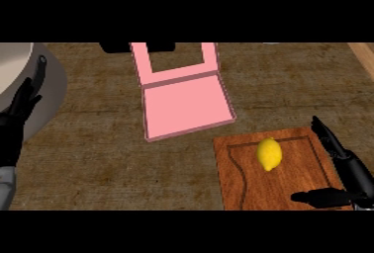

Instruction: Pick the lemon from the cutting board and place it in the cardboard box

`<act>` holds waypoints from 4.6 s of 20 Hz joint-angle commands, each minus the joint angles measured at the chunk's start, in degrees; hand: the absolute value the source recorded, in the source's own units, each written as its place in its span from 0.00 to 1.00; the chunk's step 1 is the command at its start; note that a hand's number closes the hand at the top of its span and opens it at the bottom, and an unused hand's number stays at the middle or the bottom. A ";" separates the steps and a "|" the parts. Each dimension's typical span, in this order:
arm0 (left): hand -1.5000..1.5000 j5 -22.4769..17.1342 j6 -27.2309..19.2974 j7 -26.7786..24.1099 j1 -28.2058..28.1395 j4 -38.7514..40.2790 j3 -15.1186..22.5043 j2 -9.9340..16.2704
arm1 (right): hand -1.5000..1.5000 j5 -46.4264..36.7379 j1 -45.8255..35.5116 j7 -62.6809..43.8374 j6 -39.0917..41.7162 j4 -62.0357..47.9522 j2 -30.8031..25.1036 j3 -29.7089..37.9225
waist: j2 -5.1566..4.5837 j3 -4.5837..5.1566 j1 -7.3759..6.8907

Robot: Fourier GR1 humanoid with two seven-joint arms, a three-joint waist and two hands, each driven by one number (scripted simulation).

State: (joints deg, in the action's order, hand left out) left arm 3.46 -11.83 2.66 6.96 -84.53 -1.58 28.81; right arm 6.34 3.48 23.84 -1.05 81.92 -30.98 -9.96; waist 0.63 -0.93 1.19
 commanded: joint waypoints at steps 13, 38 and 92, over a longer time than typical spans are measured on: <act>0.50 1.96 0.16 1.21 -2.57 7.17 0.14 -1.89 | 0.00 -17.32 -9.09 -15.07 13.06 3.03 -19.93 -5.82 | -0.77 1.03 -2.17; 0.50 6.80 4.09 2.60 0.84 8.92 -5.78 -5.57 | 0.00 -36.33 -21.81 -29.94 30.23 -4.68 1.46 -6.57 | -0.67 0.92 -1.30; 0.50 11.36 6.88 0.97 -3.42 4.70 -8.41 -10.49 | 1.00 -92.92 -3.35 -77.02 14.08 46.58 20.46 -19.86 | -0.24 1.01 -0.83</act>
State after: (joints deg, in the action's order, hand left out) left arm 14.00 -4.51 3.85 4.00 -78.42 -11.62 19.91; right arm -80.67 3.17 -52.09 10.80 121.64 -8.83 -26.65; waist 0.49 0.10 1.01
